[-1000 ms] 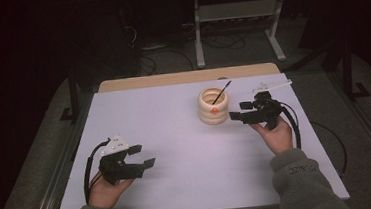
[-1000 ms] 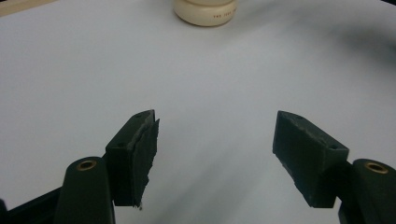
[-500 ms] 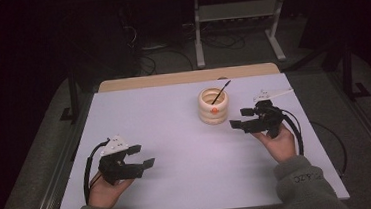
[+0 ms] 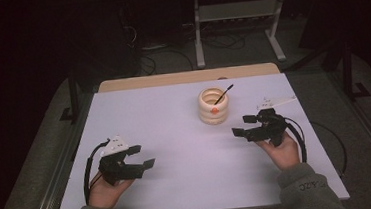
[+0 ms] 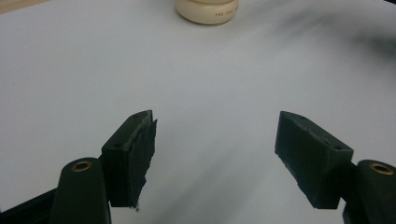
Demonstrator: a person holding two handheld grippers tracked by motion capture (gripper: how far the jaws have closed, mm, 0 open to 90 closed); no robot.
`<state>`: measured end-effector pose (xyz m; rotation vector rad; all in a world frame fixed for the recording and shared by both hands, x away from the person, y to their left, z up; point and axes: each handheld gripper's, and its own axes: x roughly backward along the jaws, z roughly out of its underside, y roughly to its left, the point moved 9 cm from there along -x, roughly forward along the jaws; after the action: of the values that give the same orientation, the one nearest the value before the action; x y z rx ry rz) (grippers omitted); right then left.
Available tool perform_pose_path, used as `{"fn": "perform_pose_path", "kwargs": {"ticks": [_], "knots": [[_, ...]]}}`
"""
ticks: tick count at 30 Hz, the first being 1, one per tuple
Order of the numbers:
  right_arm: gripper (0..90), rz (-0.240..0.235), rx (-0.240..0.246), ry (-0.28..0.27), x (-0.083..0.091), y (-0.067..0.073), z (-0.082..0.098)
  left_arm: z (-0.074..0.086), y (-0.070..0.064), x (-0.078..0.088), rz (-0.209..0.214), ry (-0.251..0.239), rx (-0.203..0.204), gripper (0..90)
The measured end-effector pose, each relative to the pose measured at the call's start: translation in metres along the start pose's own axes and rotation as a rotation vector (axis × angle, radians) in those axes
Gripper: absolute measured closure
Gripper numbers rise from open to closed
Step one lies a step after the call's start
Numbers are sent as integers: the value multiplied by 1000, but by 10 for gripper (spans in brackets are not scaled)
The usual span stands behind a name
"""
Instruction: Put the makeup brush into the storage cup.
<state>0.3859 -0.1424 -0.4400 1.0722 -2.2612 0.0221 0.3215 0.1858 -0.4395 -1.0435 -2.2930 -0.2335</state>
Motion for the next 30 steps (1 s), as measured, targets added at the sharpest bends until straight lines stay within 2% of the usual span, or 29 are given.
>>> {"fn": "perform_pose_path", "kwargs": {"ticks": [8, 13, 24, 30], "knots": [[245, -2, 12, -16, 3, 2, 7, 1, -1, -1, 4, 0, -2, 279], [234, -4, -5, -12, 6, 4, 13, 2, -2, -2, 10, 3, 2, 279], [214, -7, -2, -37, 12, 8, 25, 4, -4, -2, 12, -1, -6, 278], [204, -18, -7, -28, 14, 13, 32, 7, -4, 0, 14, -7, -4, 274]]}}
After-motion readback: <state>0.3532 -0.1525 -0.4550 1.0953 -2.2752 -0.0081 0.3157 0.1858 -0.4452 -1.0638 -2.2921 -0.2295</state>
